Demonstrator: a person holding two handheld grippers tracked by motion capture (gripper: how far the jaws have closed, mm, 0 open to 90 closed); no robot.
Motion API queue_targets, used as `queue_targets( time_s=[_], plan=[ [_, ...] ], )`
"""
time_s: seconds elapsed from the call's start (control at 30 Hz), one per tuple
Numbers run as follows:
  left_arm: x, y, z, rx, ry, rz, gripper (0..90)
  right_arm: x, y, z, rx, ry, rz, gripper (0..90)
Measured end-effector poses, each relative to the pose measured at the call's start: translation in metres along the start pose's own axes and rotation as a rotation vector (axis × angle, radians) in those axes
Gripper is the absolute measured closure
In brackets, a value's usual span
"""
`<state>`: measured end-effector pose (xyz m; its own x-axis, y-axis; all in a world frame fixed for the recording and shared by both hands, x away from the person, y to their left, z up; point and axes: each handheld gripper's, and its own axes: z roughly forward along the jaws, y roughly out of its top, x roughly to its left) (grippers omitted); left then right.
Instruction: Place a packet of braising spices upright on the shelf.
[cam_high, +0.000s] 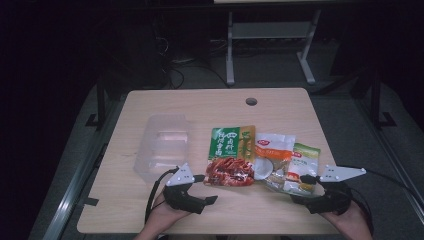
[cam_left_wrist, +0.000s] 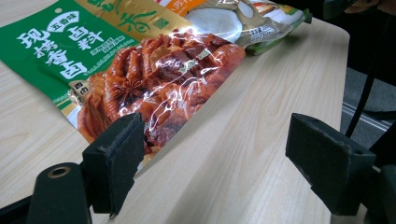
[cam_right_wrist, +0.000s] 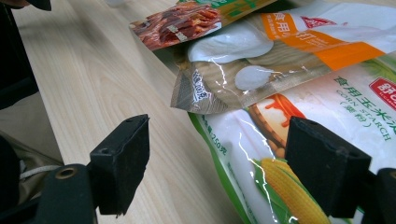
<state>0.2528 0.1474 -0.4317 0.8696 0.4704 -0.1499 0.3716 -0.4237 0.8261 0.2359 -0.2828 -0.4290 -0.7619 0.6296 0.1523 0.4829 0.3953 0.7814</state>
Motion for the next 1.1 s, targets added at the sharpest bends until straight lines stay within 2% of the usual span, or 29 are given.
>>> queue_targets(
  time_s=[0.13,0.3,0.53,0.67,0.77,0.9,1.1],
  plan=[
    [-0.001,0.0,0.003,0.011,-0.009,-0.011,19.9,-0.001,0.001,0.001,-0.004,0.002,0.0,21.4],
    [-0.004,0.0,0.005,0.005,-0.012,-0.002,21.3,-0.002,0.008,0.004,-0.011,-0.003,-0.003,20.3],
    [-0.002,0.001,0.008,0.008,-0.009,0.004,23.2,-0.005,0.035,0.015,0.01,-0.006,-0.025,21.2],
    [-0.003,0.002,0.01,0.012,-0.007,0.011,24.6,-0.011,0.054,0.026,0.022,0.005,-0.031,21.6],
    [-0.003,0.003,0.01,0.001,-0.002,0.018,26.1,-0.015,0.07,0.04,0.032,0.021,-0.025,22.3],
    [-0.002,0.005,0.011,-0.012,0.002,0.012,28.0,-0.019,0.09,0.059,0.077,0.031,-0.031,22.5],
    [-0.002,0.007,0.014,-0.016,0.006,0.019,29.0,-0.034,0.115,0.083,0.116,0.039,0.013,23.5]
  ],
)
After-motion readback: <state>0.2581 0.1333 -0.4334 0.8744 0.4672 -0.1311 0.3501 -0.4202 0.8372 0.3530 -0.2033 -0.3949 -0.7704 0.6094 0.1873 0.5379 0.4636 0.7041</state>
